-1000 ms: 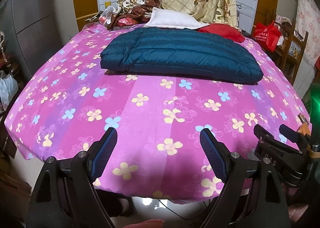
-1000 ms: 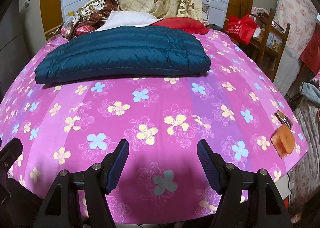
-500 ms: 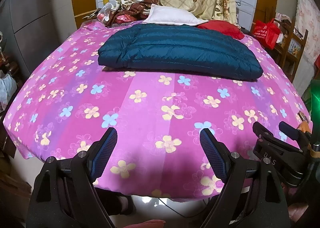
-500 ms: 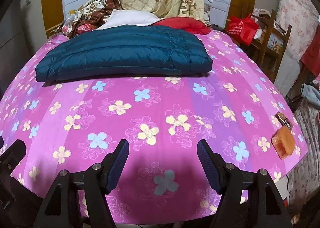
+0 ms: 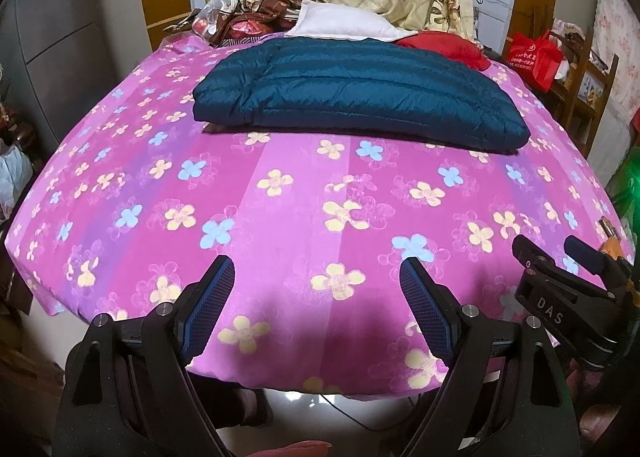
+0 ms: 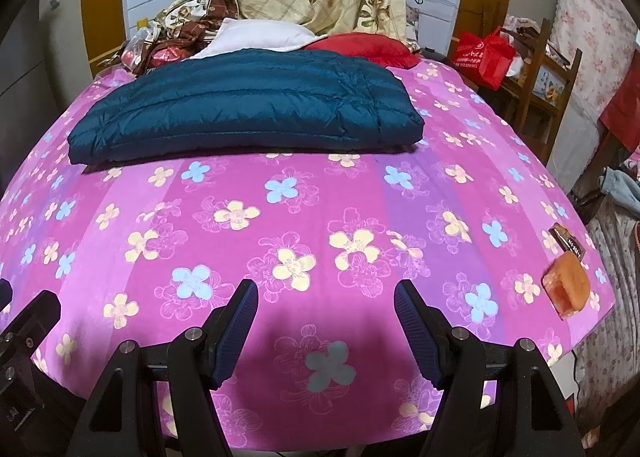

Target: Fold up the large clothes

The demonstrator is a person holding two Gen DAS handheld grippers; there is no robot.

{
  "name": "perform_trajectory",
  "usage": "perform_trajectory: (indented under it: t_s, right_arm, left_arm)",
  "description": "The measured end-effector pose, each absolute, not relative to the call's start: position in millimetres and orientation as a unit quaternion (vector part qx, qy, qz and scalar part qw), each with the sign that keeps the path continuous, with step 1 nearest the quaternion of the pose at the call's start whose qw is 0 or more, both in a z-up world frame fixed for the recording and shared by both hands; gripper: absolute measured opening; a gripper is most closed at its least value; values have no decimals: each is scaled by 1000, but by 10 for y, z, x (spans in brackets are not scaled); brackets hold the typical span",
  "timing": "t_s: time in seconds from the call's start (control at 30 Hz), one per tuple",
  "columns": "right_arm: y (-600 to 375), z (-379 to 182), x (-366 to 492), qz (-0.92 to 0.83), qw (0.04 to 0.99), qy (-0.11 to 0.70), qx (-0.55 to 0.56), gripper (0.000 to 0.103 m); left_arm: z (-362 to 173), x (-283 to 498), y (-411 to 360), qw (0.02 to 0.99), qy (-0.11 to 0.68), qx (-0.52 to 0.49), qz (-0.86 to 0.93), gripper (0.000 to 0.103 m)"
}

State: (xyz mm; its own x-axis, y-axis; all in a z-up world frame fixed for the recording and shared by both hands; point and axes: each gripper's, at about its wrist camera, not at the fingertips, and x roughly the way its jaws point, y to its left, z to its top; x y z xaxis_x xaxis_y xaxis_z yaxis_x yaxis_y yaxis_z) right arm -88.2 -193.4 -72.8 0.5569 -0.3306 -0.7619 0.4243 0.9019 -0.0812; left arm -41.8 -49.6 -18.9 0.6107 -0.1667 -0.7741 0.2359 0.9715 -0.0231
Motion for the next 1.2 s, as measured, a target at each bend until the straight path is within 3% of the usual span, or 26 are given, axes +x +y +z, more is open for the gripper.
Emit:
perform_trajectory:
  t_s: [1.2]
  right_arm:
    - [-1887, -833, -775, -213, 877, 428, 49, 68]
  left_arm:
    - [-347, -330, -535, 889, 441, 50, -110, 85]
